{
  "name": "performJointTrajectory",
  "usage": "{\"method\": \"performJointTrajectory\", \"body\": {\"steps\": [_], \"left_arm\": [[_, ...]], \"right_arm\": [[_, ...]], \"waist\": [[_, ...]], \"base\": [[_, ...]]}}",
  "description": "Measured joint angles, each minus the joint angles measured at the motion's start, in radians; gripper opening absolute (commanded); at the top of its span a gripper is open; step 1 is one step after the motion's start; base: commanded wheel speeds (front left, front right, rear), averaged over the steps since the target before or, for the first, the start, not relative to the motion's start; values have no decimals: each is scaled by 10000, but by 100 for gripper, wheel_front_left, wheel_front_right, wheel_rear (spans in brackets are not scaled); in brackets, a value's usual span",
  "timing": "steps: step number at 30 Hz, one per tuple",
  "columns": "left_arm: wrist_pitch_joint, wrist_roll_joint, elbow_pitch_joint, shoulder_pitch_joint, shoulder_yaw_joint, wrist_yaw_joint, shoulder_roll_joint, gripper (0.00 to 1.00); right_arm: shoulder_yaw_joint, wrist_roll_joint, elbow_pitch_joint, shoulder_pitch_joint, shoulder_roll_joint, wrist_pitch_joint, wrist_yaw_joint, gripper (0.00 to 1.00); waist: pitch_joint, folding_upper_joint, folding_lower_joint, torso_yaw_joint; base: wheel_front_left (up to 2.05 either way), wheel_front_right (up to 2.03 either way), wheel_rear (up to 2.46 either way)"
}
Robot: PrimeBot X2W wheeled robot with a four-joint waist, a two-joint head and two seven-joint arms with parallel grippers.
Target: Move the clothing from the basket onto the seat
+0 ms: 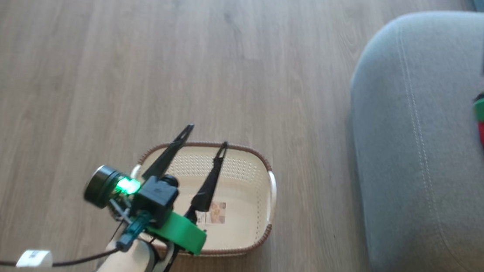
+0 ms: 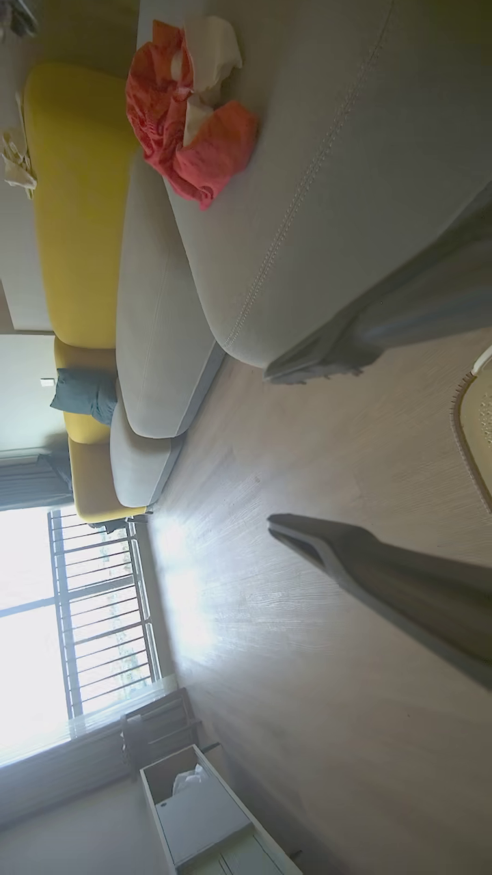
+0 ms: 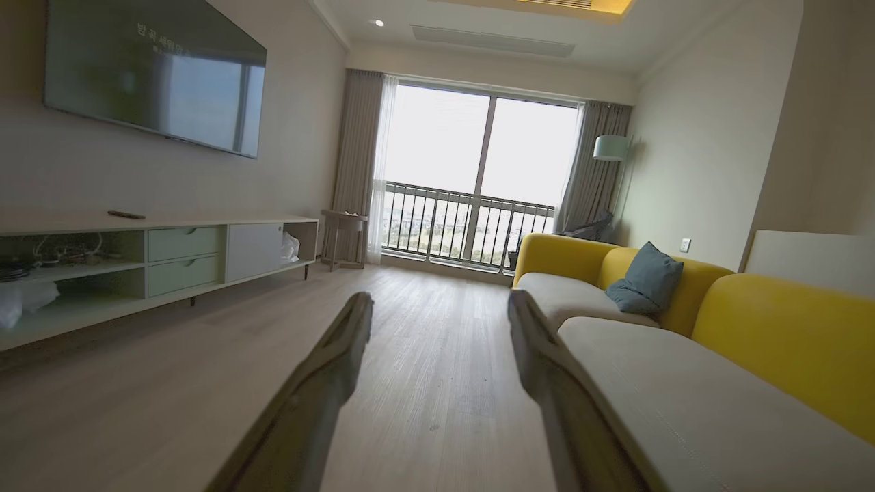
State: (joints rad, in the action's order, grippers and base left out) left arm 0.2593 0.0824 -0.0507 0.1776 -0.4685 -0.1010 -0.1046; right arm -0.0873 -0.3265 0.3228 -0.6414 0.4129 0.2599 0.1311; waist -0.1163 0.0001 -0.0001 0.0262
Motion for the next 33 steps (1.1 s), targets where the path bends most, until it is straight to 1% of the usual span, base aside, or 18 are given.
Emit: {"method": "performJointTrajectory", "body": {"steps": [5, 8, 10, 12, 17, 21, 25, 29, 33], "left_arm": [[0, 0, -12, -544, 865, -192, 207, 100], [0, 88, -44, -825, 1386, -416, 382, 100], [0, 102, -105, -946, 1624, -548, 401, 100], [0, 86, -163, -1037, 1789, -667, 418, 100], [0, 2, 33, -1361, 2044, -882, 462, 100], [0, -12, 144, -1630, 1956, -1070, 470, 100], [0, 422, 276, -1692, 1900, -1231, 472, 100], [0, 518, 255, -1692, 1906, -1321, 472, 100], [0, 686, -63, -1707, 1969, -1398, 476, 100]], "right_arm": [[-370, -148, -1035, 1266, -364, 0, 0, 100], [-462, -635, -1810, 2065, -671, 0, 0, 100], [-487, -635, -2033, 2631, -763, 0, 0, 100], [-366, -696, -2178, 3231, -1022, 0, -2, 100], [-198, -702, -2543, 4355, -1781, -2, -2, 100], [98, -600, -2527, 4985, -2257, -2, -2, 100], [418, -263, -2537, 5587, -2729, -2, -2, 100], [537, -13, -2543, 5903, -2917, -2, -2, 100], [593, 155, -2529, 5932, -3108, -2, -2, 100]], "waist": [[423, 0, 0, -459], [577, 0, 0, -729], [646, 0, 0, -896], [706, 0, 0, -1053], [824, 0, 0, -1329], [867, 0, 0, -1450], [780, 0, 0, -1517], [640, 0, 0, -1544], [540, 0, 0, -1481]], "base": [[0, 0, 0], [0, 0, 0], [0, 0, 0], [0, 0, 0], [0, 0, 0], [0, 0, 0], [0, 0, 0], [0, 0, 0], [0, 0, 0]]}}
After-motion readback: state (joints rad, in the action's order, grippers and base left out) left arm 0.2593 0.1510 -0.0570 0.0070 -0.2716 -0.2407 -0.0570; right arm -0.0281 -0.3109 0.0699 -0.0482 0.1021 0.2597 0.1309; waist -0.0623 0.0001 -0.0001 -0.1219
